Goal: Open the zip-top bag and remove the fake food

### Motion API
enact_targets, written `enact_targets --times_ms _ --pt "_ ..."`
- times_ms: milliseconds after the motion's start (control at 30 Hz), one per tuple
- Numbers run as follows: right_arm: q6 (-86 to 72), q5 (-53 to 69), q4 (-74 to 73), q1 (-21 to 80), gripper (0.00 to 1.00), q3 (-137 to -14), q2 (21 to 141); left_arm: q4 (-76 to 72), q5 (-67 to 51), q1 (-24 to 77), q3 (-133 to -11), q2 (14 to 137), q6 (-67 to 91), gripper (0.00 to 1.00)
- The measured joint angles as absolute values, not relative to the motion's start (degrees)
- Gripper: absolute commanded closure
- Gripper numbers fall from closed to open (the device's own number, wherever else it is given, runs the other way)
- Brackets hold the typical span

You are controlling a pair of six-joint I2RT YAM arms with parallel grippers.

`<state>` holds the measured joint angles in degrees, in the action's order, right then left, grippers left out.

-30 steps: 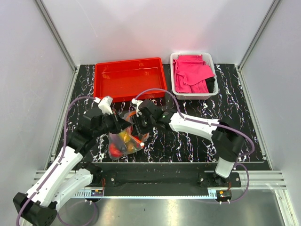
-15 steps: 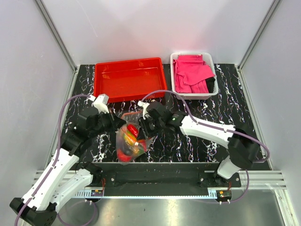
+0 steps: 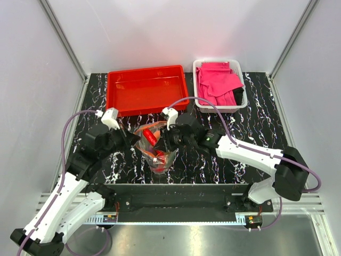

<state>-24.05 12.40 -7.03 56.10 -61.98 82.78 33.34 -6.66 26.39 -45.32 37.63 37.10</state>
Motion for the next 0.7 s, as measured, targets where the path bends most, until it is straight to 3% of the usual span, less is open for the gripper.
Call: enact_targets --times_ms 700 --pt "-19.73 26.15 12.05 56.07 1.00 -57.65 85.36 38.52 1.85 26.44 -51.62 35.51 36.45 1.00"
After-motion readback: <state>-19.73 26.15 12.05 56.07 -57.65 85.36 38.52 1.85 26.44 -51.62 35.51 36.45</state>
